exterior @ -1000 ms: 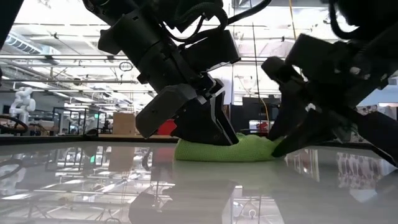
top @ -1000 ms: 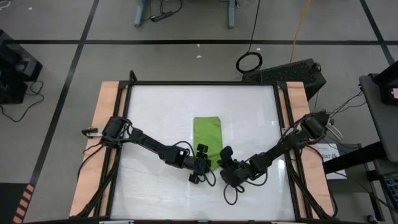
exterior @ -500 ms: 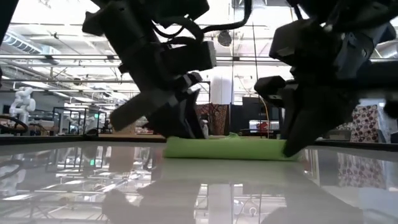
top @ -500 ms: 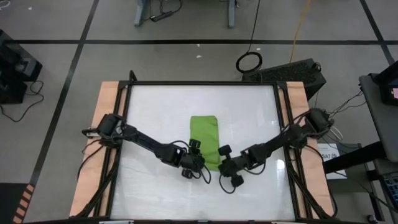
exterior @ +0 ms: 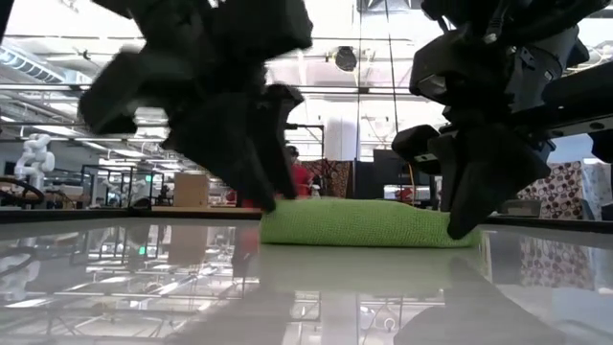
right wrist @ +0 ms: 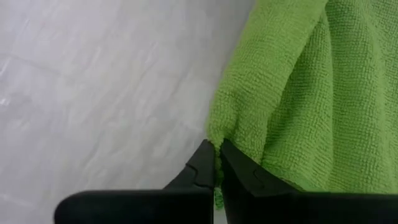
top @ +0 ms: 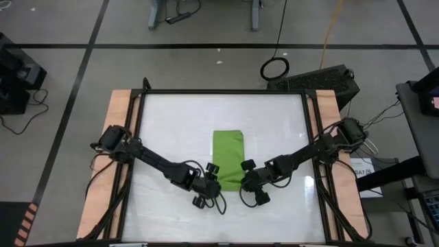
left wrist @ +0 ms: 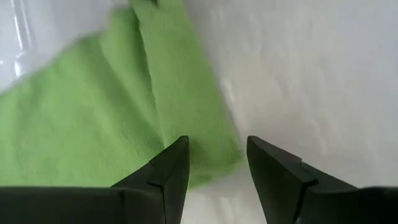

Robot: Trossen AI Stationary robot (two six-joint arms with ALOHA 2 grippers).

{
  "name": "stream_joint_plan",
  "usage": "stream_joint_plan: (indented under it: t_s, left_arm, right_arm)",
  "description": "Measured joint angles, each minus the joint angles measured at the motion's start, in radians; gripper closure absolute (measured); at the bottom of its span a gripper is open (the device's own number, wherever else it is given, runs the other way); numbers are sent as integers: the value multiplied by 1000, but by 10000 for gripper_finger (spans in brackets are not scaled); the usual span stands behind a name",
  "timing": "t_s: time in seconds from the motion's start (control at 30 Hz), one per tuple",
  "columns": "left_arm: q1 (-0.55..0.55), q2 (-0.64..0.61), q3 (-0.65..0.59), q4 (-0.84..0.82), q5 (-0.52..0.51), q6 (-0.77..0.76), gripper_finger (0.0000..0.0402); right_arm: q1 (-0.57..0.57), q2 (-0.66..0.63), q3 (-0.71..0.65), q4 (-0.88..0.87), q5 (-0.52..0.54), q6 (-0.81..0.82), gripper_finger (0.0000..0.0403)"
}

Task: Roll towel
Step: Roll the green microfiber cloth

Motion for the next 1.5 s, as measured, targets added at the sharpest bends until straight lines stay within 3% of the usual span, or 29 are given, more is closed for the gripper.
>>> stream_joint_plan:
  t_s: [0.5,0.8,0.97,1.07,1.3,1.5]
  left_arm:
    - [4,35,0,52,-130,133,233]
    - [63,63,-14,63,29,75,233]
    - [84,69,-13,63,65,16,236]
    - [83,65,-7,47,60,16,262]
    - [65,66,65,-89,42,34,368]
    - [49,66,81,-124,35,36,380]
  right_arm:
    - [0,-1,0,9,-15,6,403]
    - [0,-2,0,17,-14,6,403]
    - [0,-2,1,27,-14,14,402]
    - [-5,-2,1,33,-15,29,402]
    - [-21,-2,1,33,-17,66,402]
    - [-39,-2,1,32,-44,111,402]
